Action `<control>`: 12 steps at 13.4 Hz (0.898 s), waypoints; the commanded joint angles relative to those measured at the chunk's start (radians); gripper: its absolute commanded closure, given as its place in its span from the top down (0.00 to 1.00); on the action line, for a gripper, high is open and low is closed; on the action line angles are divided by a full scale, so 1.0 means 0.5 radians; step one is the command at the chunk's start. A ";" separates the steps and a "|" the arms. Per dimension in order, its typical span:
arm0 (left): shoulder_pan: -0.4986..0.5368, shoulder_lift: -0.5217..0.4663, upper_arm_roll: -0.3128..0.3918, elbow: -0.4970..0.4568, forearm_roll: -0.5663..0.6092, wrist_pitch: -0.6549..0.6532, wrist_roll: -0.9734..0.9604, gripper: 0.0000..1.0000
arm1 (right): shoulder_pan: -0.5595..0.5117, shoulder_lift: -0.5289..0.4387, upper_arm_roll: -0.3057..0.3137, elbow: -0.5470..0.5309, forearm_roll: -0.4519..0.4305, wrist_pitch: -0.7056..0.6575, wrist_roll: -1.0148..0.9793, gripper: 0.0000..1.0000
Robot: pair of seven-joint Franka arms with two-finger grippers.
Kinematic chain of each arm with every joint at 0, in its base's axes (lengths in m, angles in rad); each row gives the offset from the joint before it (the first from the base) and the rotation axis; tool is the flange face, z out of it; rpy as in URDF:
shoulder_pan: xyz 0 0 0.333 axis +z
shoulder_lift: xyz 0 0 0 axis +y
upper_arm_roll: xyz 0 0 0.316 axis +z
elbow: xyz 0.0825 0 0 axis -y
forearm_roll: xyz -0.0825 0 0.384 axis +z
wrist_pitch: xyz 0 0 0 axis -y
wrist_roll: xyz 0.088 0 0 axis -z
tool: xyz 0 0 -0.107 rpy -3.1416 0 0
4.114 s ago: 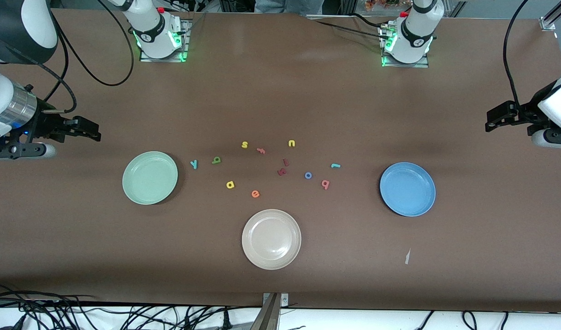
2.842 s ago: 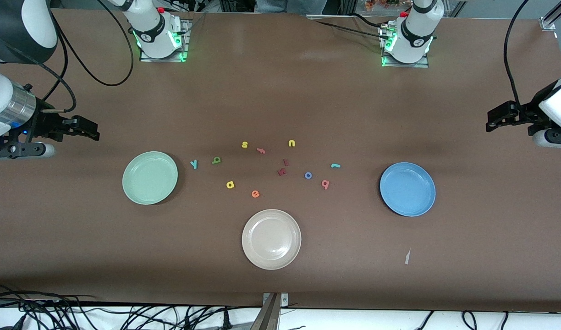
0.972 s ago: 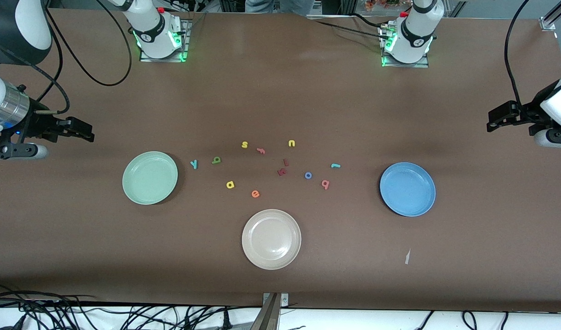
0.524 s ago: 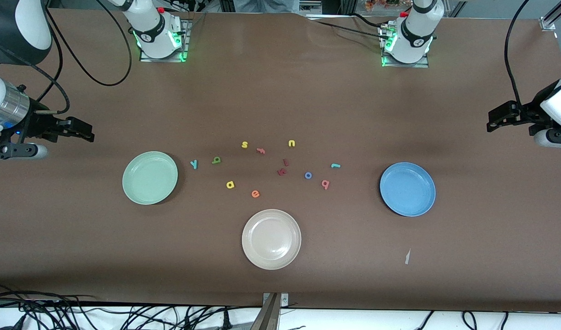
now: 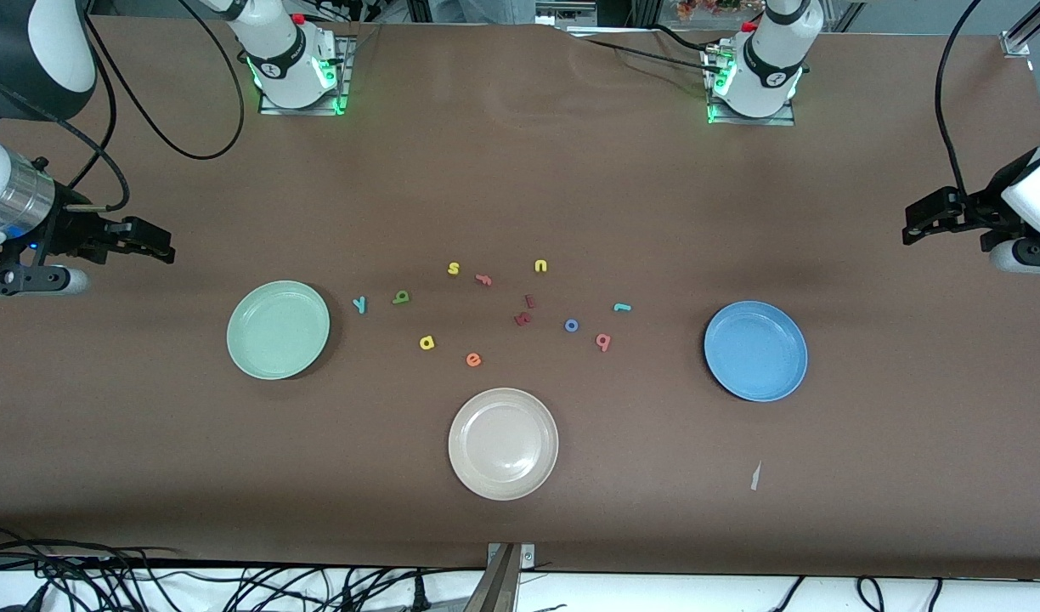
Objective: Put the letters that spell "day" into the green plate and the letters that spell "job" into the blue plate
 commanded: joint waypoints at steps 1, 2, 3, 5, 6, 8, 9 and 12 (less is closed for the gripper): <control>0.007 0.014 0.005 0.047 -0.010 -0.010 0.009 1.00 | 0.000 -0.032 0.007 -0.027 -0.023 0.019 -0.020 1.00; 0.007 0.014 0.005 0.047 -0.010 -0.010 0.009 1.00 | 0.000 -0.032 0.007 -0.027 -0.023 0.019 -0.020 1.00; 0.007 0.014 0.005 0.047 -0.010 -0.010 0.009 1.00 | 0.000 -0.032 0.007 -0.027 -0.023 0.019 -0.020 1.00; 0.007 0.014 0.005 0.047 -0.010 -0.010 0.009 1.00 | 0.000 -0.032 0.010 -0.027 -0.023 0.019 -0.020 1.00; 0.007 0.014 0.005 0.047 -0.010 -0.010 0.009 1.00 | 0.000 -0.032 0.007 -0.027 -0.023 0.019 -0.020 1.00; 0.022 0.014 0.005 0.047 -0.010 -0.010 0.009 1.00 | 0.000 -0.032 0.007 -0.027 -0.023 0.019 -0.020 1.00; 0.025 0.014 0.005 0.050 -0.010 -0.010 0.009 1.00 | 0.000 -0.032 0.007 -0.027 -0.023 0.019 -0.020 1.00; 0.025 0.014 0.005 0.050 -0.010 -0.010 0.009 1.00 | 0.000 -0.032 0.007 -0.027 -0.023 0.016 -0.020 1.00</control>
